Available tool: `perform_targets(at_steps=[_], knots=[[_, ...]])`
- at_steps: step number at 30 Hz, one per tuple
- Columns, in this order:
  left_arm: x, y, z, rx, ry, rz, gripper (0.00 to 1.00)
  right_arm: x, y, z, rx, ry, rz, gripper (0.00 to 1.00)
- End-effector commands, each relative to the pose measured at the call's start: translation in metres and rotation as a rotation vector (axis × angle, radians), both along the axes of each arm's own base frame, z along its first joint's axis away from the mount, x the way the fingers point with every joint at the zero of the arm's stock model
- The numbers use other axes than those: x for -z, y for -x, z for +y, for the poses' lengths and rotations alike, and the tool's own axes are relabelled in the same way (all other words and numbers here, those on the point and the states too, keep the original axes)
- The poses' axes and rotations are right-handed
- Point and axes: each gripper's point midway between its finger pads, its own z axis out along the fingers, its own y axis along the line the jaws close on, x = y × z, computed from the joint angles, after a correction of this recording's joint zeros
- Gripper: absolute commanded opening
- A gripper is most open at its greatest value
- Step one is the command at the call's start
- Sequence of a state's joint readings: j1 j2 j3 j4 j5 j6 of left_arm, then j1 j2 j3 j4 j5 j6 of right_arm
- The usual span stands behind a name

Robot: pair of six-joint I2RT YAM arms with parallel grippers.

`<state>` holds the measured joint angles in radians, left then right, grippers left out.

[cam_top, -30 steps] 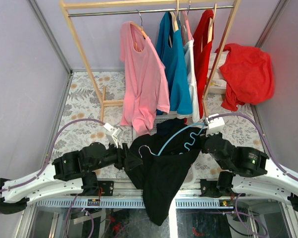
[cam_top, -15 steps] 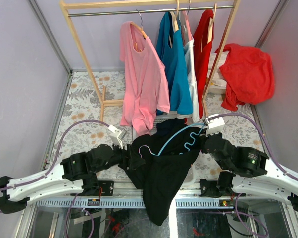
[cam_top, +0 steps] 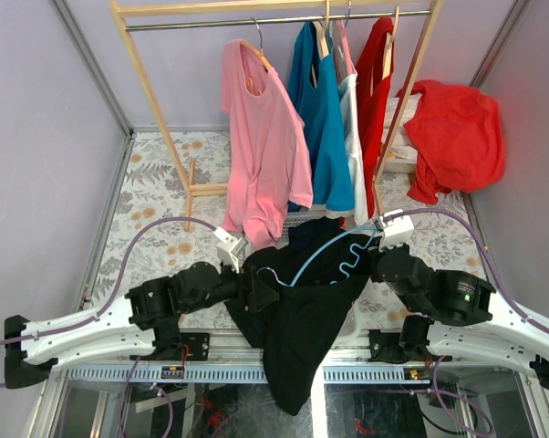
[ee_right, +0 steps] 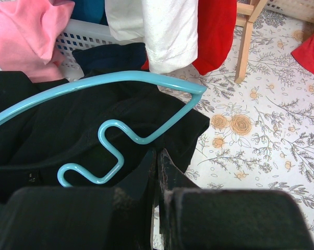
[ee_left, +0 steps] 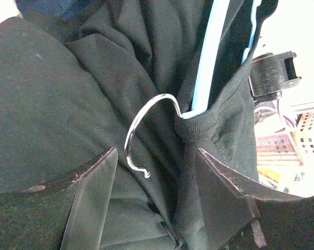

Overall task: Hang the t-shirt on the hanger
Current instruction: Pick up the hanger from the bin.

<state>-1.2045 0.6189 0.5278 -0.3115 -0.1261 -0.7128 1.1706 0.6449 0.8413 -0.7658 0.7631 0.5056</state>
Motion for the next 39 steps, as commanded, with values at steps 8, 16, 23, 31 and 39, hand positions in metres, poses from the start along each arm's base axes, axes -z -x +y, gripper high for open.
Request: perform_targets(at_steps=[8,16,23,31,39], knots=[[-0.046,0.003,-0.029,0.104,0.143,-0.095,0.6,-0.008,-0.003,0.006,0.003,-0.055,-0.016,0.0],[-0.057,0.013,-0.041,0.186,0.189,-0.106,0.6,-0.008,-0.003,0.006,0.004,-0.054,-0.015,0.0],[-0.055,0.017,-0.049,0.218,0.194,-0.098,0.6,-0.008,-0.003,0.006,0.003,-0.056,-0.015,0.0],[-0.051,0.021,-0.056,0.252,0.2,-0.079,0.6,-0.008,-0.003,0.007,0.001,-0.055,-0.014,0.0],[-0.046,0.023,-0.061,0.27,0.197,-0.066,0.6,-0.008,-0.002,0.007,0.001,-0.06,-0.015,0.0]])
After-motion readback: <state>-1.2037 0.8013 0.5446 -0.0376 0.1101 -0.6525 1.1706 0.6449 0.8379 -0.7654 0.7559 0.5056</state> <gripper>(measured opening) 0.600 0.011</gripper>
